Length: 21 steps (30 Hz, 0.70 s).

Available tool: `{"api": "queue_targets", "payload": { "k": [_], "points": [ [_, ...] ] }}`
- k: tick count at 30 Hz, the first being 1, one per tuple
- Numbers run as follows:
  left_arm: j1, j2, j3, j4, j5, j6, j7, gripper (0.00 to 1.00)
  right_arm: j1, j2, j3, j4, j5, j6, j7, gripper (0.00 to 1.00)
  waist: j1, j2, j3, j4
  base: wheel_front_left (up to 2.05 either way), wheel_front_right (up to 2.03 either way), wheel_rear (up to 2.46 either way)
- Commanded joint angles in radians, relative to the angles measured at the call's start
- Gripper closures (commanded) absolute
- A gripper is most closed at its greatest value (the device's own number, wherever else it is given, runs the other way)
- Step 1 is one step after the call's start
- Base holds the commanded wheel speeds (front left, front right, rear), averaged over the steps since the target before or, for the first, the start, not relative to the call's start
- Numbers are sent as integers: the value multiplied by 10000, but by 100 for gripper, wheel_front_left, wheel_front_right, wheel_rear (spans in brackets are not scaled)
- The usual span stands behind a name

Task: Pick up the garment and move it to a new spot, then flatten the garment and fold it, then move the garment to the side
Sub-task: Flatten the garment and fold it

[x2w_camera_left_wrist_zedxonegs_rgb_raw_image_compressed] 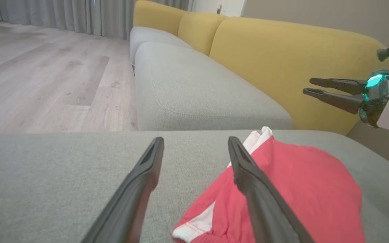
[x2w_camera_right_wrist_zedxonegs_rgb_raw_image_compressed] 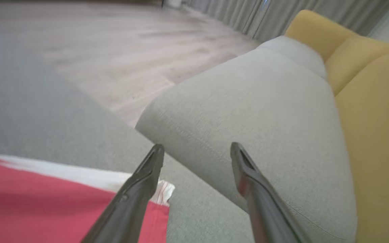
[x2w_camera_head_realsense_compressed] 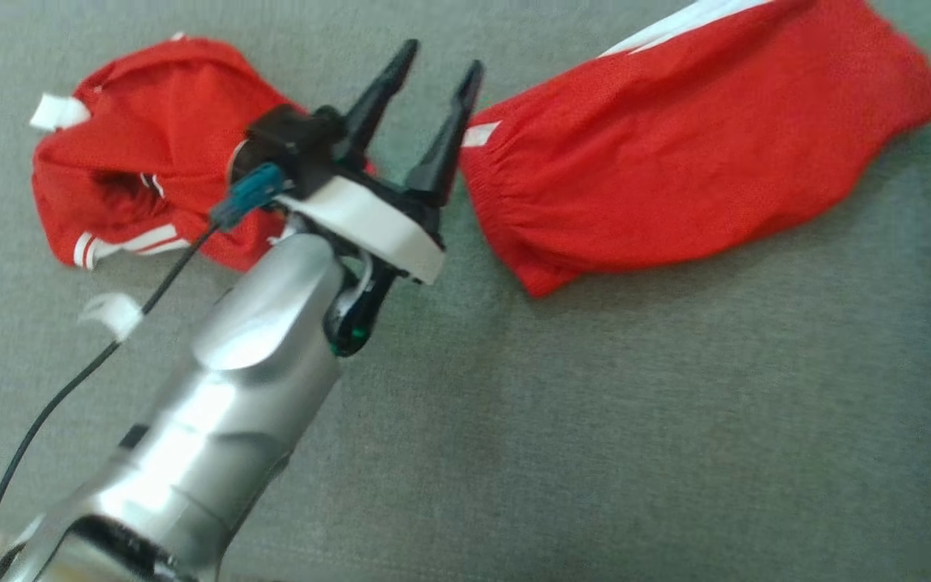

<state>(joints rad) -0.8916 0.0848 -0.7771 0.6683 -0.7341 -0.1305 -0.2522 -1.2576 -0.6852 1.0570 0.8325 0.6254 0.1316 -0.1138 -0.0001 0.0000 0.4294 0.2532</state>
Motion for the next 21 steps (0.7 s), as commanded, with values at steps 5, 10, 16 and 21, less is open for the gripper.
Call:
{"api": "queue_targets", "payload": {
  "k": [5, 10, 16, 21],
  "points": [
    [877, 662, 1836, -1353, 692, 318, -94, 0, 1204, 1014, -1684, 403, 607, -9, -1358, 0, 1, 0, -1154, -744, 0, 0, 0],
    [2007, 879, 3169, -2640, 1509, 567, -94, 0, 2275, 1884, -4102, -543, 348, -9, -1473, 0, 1, 0, -1758, -1230, 0, 0, 0],
    [3553, 810, 4263, -3731, 2502, 653, -95, 0, 5020, 3137, -6881, -2459, -1453, -9, -1477, 0, 1, 0, -2386, -1648, 0, 0, 0],
    [4892, 593, 4913, -4142, 3258, 567, -95, 0, 7311, 4661, -8520, -3712, -3244, -9, -1478, 0, 1, 0, -2819, -1918, 0, 0, 0]
  ]
}}
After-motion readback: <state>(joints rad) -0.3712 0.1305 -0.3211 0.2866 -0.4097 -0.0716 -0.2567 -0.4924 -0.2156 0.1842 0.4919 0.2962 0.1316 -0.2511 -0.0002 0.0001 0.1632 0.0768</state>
